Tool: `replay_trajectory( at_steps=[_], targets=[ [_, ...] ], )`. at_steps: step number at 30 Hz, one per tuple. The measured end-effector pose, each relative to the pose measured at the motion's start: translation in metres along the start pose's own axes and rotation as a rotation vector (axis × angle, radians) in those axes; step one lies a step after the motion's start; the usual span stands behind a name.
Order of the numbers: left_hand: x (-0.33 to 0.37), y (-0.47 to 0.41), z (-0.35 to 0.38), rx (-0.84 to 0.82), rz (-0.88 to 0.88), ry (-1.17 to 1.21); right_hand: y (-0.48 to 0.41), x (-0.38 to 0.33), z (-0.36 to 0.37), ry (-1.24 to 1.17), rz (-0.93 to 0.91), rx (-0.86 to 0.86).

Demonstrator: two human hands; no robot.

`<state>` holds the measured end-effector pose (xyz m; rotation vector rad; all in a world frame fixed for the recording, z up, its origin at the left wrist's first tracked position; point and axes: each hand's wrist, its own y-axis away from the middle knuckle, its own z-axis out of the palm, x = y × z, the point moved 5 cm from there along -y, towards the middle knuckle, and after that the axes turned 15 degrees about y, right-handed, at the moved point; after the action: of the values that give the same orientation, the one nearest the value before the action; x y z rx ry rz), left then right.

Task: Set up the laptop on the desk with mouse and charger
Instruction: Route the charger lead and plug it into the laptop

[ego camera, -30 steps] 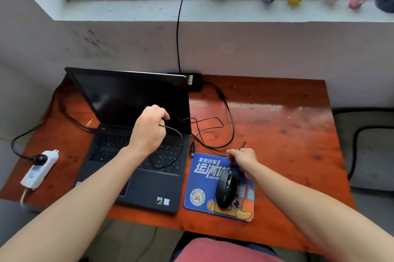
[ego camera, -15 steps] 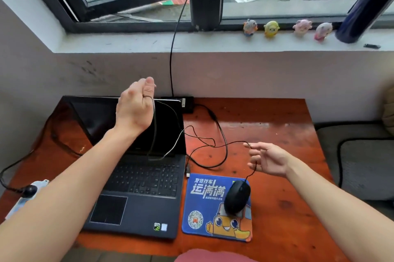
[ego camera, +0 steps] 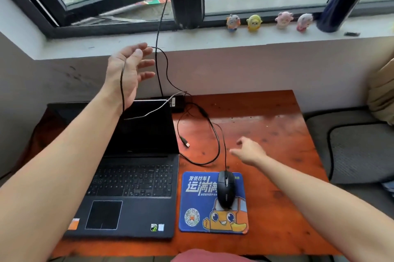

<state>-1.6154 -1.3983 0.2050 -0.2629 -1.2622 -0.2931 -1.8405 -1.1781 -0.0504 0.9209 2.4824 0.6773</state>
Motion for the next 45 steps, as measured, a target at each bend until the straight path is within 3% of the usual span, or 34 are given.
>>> replay_trajectory(
  at_steps=[2, 4, 8, 13, 16, 21, 23, 26, 29, 34, 36, 39, 41, 43, 45],
  targets=[
    [-0.007, 0.003, 0.003, 0.007, -0.018, -0.019, 0.013, 0.005, 0.034, 0.166, -0.001, -0.1],
    [-0.017, 0.007, 0.007, 0.007, -0.046, -0.032, 0.027, 0.0, 0.065, 0.177, -0.017, -0.169],
    [-0.03, 0.012, 0.006, -0.001, -0.104, -0.062, 0.047, -0.012, 0.097, 0.165, -0.011, -0.135],
    [-0.031, 0.016, -0.008, -0.027, -0.157, -0.052, 0.06, -0.01, 0.112, 0.244, -0.061, -0.226],
    [-0.023, 0.018, -0.017, -0.058, -0.173, -0.042, 0.041, -0.028, 0.061, 0.328, -0.098, -0.052],
    [-0.007, 0.016, -0.031, -0.113, -0.191, -0.033, 0.008, -0.098, -0.077, 0.008, -0.218, 0.385],
    [-0.001, 0.014, -0.035, -0.156, -0.219, -0.031, 0.003, -0.139, -0.111, -0.037, -0.372, 0.372],
    [0.004, 0.011, -0.039, -0.235, -0.294, 0.058, -0.001, -0.189, -0.124, -0.032, -0.545, 0.217],
    [0.008, 0.003, -0.049, -0.216, -0.318, 0.147, -0.017, -0.201, -0.132, -0.05, -0.462, 0.256],
    [0.013, -0.02, -0.078, -0.008, -0.189, 0.196, -0.048, -0.159, -0.186, -0.015, -0.178, 0.477],
    [0.016, -0.031, -0.078, 0.056, -0.177, 0.277, -0.058, -0.141, -0.205, -0.247, -0.155, 0.425],
    [0.019, -0.051, -0.054, 0.055, -0.207, 0.433, -0.064, -0.135, -0.221, -0.781, -0.174, 0.237],
    [0.025, -0.064, -0.031, 0.036, -0.196, 0.499, -0.064, -0.133, -0.227, -0.856, -0.157, 0.19],
    [0.034, -0.079, -0.011, 0.043, -0.099, 0.414, -0.065, -0.126, -0.23, -0.804, -0.14, 0.214],
    [0.048, -0.094, 0.002, 0.079, 0.115, 0.126, -0.067, -0.11, -0.238, -0.71, -0.114, 0.343]
  ],
)
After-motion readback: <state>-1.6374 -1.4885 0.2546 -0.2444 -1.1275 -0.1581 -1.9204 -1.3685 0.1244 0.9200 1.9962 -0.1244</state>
